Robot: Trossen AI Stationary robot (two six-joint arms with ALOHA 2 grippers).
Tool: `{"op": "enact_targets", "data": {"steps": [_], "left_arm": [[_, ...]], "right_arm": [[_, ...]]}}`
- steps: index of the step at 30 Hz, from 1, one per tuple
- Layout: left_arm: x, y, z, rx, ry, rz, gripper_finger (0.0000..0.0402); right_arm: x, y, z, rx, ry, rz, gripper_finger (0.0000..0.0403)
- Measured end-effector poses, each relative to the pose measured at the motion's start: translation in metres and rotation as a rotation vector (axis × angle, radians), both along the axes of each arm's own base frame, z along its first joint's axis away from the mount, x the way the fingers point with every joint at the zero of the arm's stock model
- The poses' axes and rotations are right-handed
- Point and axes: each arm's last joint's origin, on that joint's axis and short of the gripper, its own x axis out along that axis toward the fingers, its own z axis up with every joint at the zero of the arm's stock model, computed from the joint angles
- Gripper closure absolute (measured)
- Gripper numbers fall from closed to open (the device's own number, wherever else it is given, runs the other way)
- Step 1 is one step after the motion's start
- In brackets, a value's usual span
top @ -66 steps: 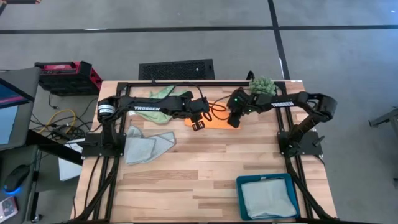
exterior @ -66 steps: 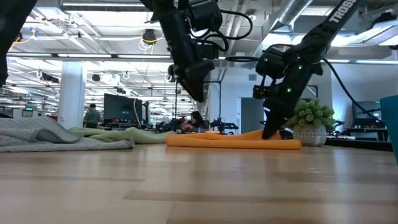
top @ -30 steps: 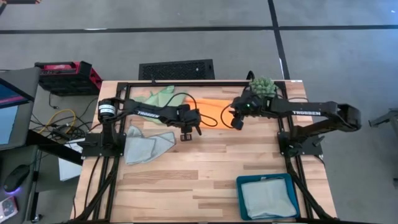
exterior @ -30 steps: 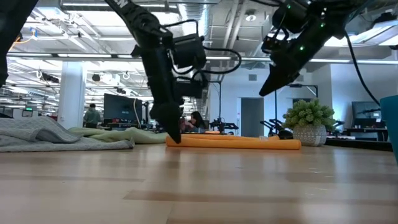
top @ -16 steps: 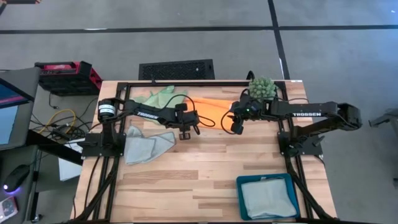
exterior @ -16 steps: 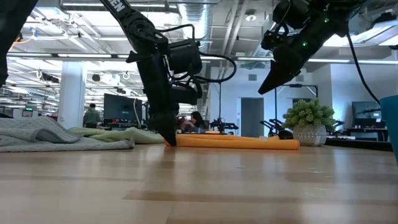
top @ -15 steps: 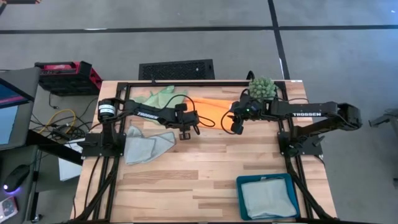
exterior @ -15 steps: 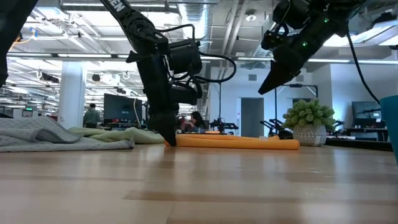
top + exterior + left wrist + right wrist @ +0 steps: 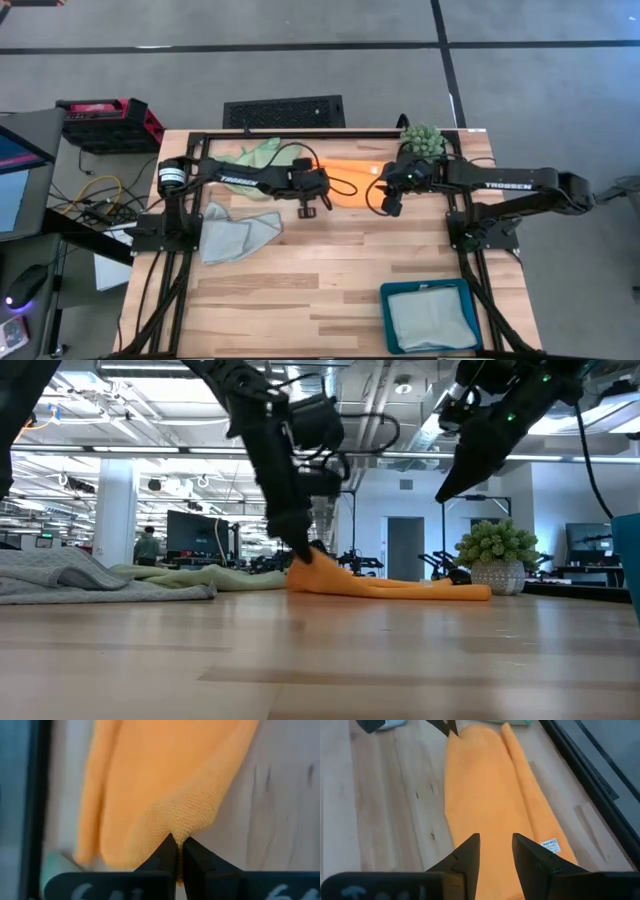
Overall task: Fold microfiber towels
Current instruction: Fold the orange towel
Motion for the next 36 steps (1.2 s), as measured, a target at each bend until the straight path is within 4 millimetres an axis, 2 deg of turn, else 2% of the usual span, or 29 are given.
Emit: {"op": "enact_targets", "data": {"steps": [5,12,19,25,36], "left_arm": [[0.017,0.003,0.025,0.047,-0.106,-0.095,0.0401],[0.034,0.006,0.042,0.072,-0.308,-0.204,0.0401],[0.047,0.018,0.024,0.077,-0.322,-0.220,0.0401],[0.063,0.024,0.034,0.092,-0.334,-0.261,0.0401],[0.113,0.034,0.026,0.131,-0.322,-0.398,0.0401]], "right_arm": [[-0.010,0.002,0.005,0.008,0.007,-0.006,0.0266],[-0.012,0.003,0.005,0.012,0.016,-0.008,0.0264],[-0.015,0.004,0.006,0.013,0.023,-0.008,0.0266],[-0.020,0.004,0.011,0.008,0.001,-0.010,0.0266],[-0.031,0.005,0.010,0.038,0.050,-0.043,0.0266]]}}
